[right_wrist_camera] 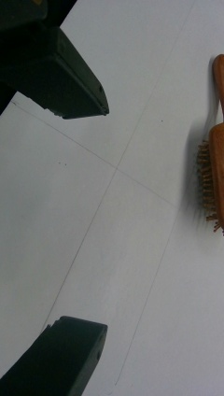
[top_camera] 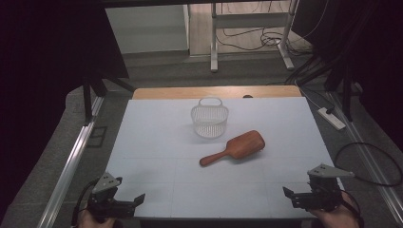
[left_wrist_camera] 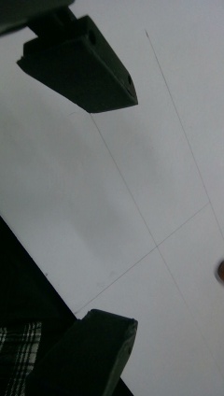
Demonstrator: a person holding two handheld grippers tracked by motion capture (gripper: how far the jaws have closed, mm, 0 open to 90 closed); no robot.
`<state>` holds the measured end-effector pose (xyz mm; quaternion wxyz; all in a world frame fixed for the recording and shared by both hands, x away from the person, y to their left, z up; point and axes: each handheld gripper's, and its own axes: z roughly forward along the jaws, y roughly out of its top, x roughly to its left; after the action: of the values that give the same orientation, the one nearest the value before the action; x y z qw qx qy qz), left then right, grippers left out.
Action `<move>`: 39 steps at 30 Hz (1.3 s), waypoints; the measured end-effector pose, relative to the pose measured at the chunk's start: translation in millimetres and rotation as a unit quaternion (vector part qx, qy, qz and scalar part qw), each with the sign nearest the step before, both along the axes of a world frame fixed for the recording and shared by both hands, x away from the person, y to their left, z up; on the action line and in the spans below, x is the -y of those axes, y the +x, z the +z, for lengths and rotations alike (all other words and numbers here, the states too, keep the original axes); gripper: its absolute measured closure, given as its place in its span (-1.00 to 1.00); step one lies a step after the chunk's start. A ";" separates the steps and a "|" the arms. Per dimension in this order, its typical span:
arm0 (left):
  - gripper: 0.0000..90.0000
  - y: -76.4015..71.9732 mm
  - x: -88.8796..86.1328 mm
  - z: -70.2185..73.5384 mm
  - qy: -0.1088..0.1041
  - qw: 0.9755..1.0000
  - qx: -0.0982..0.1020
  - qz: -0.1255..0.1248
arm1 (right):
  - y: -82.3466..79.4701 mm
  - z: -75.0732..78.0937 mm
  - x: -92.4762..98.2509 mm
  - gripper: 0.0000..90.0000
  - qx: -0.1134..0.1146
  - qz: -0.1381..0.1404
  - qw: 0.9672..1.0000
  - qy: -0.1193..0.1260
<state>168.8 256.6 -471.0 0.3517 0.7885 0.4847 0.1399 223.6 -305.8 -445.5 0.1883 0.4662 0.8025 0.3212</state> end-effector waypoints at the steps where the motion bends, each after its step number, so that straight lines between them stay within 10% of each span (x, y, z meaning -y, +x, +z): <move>1: -0.99 0.4 -0.3 0.0 -0.002 1.000 -0.001 -0.001 | -0.2 0.0 0.1 -1.00 0.001 0.000 1.000 -0.001; 39: -0.96 6.2 2.2 -0.7 -0.001 1.000 -0.007 -0.018 | -0.2 2.8 0.2 -1.00 -0.005 0.030 0.999 0.021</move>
<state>175.0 254.4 -471.7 0.3520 0.7974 0.4732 0.1276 223.4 -306.1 -442.7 0.1648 0.4470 0.8103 0.3411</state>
